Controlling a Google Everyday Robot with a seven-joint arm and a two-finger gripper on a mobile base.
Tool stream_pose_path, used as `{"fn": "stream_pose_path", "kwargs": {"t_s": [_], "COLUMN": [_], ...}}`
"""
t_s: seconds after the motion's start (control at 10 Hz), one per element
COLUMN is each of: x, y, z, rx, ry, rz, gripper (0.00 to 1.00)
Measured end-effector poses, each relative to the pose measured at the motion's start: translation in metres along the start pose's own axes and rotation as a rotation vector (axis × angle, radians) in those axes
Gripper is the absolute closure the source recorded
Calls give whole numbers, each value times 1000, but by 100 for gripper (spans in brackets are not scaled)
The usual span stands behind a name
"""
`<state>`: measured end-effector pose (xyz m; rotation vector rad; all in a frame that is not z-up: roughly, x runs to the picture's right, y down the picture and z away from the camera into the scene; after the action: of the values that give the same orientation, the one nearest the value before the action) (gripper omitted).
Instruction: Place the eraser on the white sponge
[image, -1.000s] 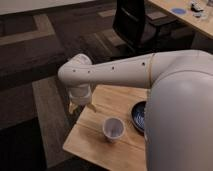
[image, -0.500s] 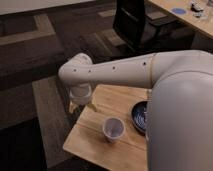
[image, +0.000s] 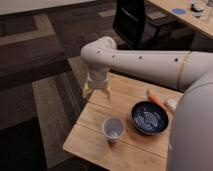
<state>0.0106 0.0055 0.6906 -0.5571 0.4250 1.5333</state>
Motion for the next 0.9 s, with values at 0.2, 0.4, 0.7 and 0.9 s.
{"fn": "stream_pose_path", "kwargs": {"t_s": [0.2, 0.4, 0.7, 0.9], "x": [10, 42, 66, 66], "y": [-57, -119, -154, -154], "z": [-4, 1, -2, -2], "rx": [33, 29, 36, 37], "ry": [-12, -24, -21, -21], "rz": [-15, -61, -83, -83], "gripper": [35, 35, 35, 35]}}
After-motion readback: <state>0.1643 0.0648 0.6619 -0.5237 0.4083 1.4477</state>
